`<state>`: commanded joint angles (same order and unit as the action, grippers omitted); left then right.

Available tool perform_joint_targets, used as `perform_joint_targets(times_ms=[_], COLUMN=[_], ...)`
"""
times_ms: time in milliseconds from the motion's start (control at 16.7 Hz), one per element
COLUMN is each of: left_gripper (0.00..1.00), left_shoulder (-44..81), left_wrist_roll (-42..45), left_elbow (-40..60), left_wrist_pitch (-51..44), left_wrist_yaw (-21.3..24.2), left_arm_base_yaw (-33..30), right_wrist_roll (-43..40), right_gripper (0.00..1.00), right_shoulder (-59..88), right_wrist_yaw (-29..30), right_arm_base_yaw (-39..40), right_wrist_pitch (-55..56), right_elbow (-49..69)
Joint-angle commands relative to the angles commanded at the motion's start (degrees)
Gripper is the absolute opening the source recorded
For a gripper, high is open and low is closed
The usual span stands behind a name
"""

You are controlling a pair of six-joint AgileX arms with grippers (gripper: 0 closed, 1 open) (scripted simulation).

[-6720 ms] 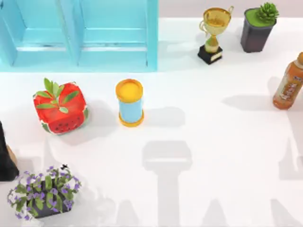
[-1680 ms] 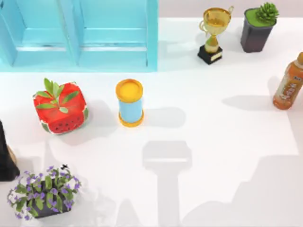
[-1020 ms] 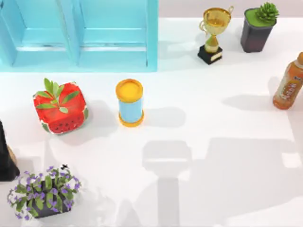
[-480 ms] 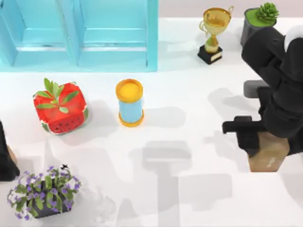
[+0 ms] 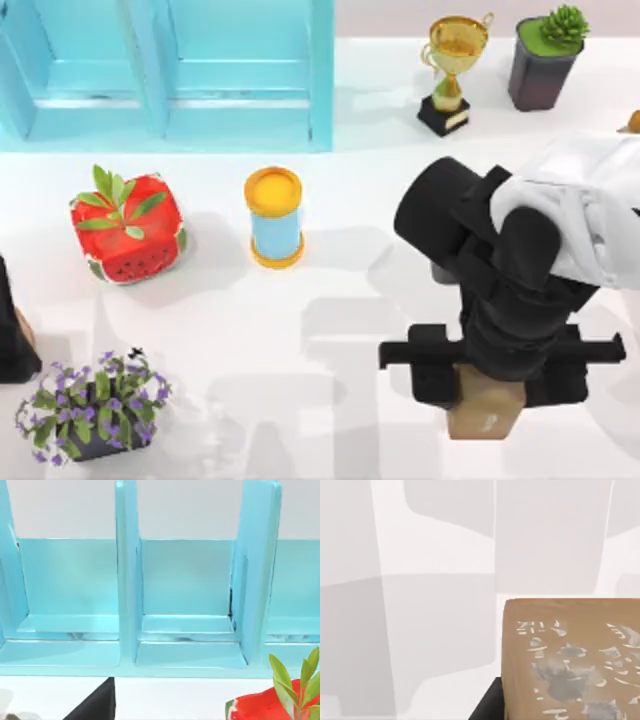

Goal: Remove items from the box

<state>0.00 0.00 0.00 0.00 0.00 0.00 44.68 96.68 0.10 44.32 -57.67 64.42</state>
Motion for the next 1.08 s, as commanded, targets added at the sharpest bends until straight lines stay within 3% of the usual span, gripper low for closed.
perform_joint_targets(times_ms=[900, 1080], left_gripper=[1.0, 1.0], left_shoulder=[0.0, 0.0], left_wrist_roll=[0.0, 0.0], left_elbow=[0.0, 0.0], left_wrist_pitch=[0.0, 0.0], left_wrist_yaw=[0.0, 0.0], left_arm_base_yaw=[0.0, 0.0], right_wrist_roll=[0.2, 0.2], right_gripper=[0.0, 0.23], right_shoulder=[4.1, 4.1], right_wrist_yaw=[0.0, 0.0], right_arm_base_yaw=[0.1, 0.1], right_wrist_pitch=[10.4, 10.4], right_elbow=[-6.3, -6.3])
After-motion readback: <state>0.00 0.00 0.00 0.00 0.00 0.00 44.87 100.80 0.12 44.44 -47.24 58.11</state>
